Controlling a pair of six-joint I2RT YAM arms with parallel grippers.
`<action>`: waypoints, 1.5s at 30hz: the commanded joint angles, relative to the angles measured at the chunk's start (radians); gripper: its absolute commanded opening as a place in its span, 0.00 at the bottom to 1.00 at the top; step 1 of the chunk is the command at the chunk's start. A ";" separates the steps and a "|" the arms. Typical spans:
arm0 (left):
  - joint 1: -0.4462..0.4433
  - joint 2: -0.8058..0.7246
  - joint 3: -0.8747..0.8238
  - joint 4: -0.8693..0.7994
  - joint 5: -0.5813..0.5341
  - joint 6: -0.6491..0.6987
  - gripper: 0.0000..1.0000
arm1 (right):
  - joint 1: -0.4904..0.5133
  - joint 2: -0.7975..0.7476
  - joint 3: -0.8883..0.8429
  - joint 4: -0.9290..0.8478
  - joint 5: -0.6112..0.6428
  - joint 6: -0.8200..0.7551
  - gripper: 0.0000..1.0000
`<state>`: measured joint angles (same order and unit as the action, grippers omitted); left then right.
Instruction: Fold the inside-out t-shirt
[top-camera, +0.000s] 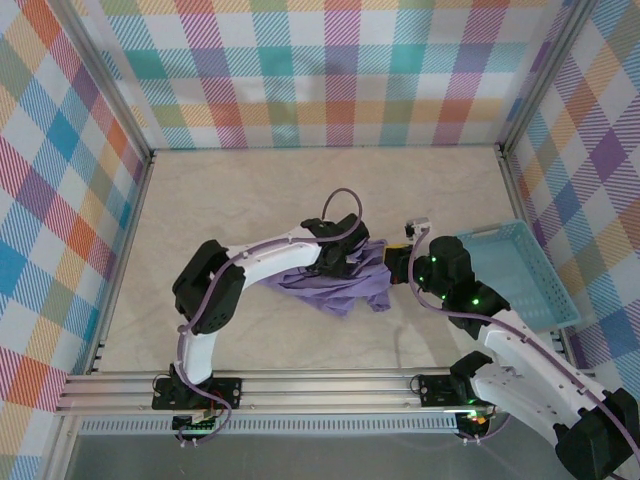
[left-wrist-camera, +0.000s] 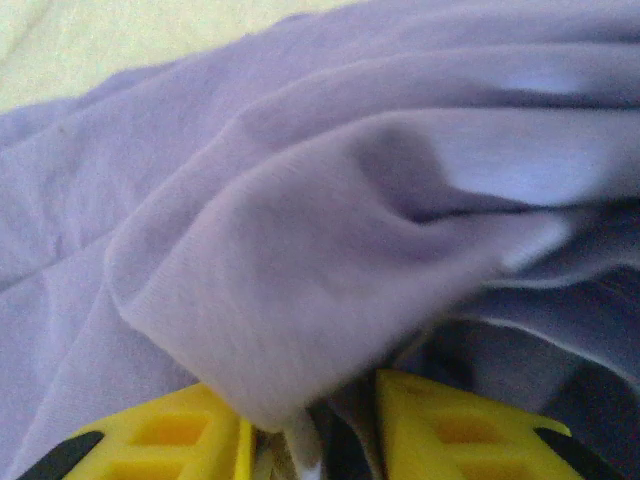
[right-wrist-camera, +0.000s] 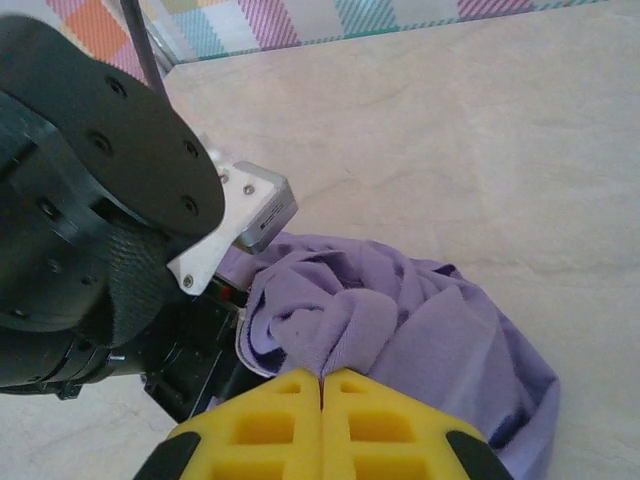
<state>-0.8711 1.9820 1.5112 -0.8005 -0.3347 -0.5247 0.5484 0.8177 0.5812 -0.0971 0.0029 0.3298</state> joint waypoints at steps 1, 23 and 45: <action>0.027 0.008 0.008 -0.057 -0.026 -0.012 0.21 | -0.002 -0.020 0.024 -0.039 0.072 0.005 0.00; 0.351 -0.785 -0.446 0.176 0.146 -0.054 0.04 | -0.358 0.161 0.272 -0.069 -0.258 0.119 0.00; 0.038 -0.452 -0.313 0.223 0.042 0.262 0.69 | -0.159 0.104 0.277 -0.077 -0.370 0.107 0.00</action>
<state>-0.8162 1.4704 1.1568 -0.5903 -0.2348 -0.3199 0.3916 0.9615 0.8097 -0.1520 -0.3290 0.4309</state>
